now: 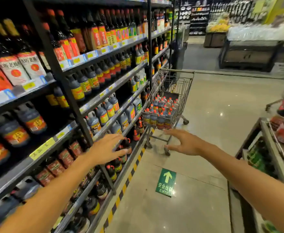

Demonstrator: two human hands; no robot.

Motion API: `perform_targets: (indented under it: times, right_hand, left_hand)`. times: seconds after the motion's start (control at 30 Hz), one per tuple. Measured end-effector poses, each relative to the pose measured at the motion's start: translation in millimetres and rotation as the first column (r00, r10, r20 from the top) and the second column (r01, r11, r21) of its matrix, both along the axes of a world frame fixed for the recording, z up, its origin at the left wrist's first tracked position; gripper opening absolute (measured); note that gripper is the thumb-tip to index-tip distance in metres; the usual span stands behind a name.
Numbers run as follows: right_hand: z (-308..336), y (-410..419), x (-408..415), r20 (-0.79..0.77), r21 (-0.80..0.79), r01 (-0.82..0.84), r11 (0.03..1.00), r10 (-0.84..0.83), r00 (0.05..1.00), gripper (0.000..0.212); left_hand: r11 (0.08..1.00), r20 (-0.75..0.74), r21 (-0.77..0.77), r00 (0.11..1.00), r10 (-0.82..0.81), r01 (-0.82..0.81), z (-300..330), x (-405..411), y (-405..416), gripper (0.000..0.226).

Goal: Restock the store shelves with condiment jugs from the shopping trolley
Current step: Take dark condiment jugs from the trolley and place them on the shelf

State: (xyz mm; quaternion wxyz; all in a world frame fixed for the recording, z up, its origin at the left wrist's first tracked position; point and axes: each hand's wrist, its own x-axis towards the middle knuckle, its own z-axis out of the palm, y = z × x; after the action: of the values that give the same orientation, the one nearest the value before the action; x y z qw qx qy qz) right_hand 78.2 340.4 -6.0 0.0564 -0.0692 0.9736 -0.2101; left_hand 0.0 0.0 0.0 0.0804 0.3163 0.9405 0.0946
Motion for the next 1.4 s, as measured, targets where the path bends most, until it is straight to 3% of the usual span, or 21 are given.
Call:
perform_targets:
  times: [0.17,0.33,0.43,0.5,0.7,1.4]
  right_hand:
    - [-31,44,-14,0.079,0.024,0.104,0.994,-0.105,0.991,0.080]
    - [-60,98,-67,0.083,-0.014,0.110,0.994,-0.109,0.991,0.073]
    - [-70,134,-105,0.081,-0.023,0.122,0.992,-0.119,0.990,0.070]
    - [-75,160,-132,0.098,-0.027,0.129,0.991,-0.126,0.987,0.073]
    - [-84,218,-214,0.100,-0.067,0.153,0.986,-0.146,0.984,0.075]
    - [-139,313,-548,0.201,-0.085,0.092,0.992,-0.074,0.977,0.069]
  left_hand:
    - [0.999,0.115,-0.033,0.993,-0.004,0.008,-50,-25,47,0.080]
    - [0.998,0.111,-0.068,0.994,-0.006,0.014,-76,-82,104,0.070]
    - [0.998,0.135,-0.056,0.991,0.022,-0.015,-78,-120,141,0.079]
    - [0.998,0.121,-0.053,0.991,0.049,-0.043,-80,-146,163,0.085]
    - [0.997,0.123,-0.037,0.989,0.078,-0.074,-82,-216,221,0.072]
    - [0.995,0.196,0.019,0.976,0.094,-0.100,-164,-536,340,0.072]
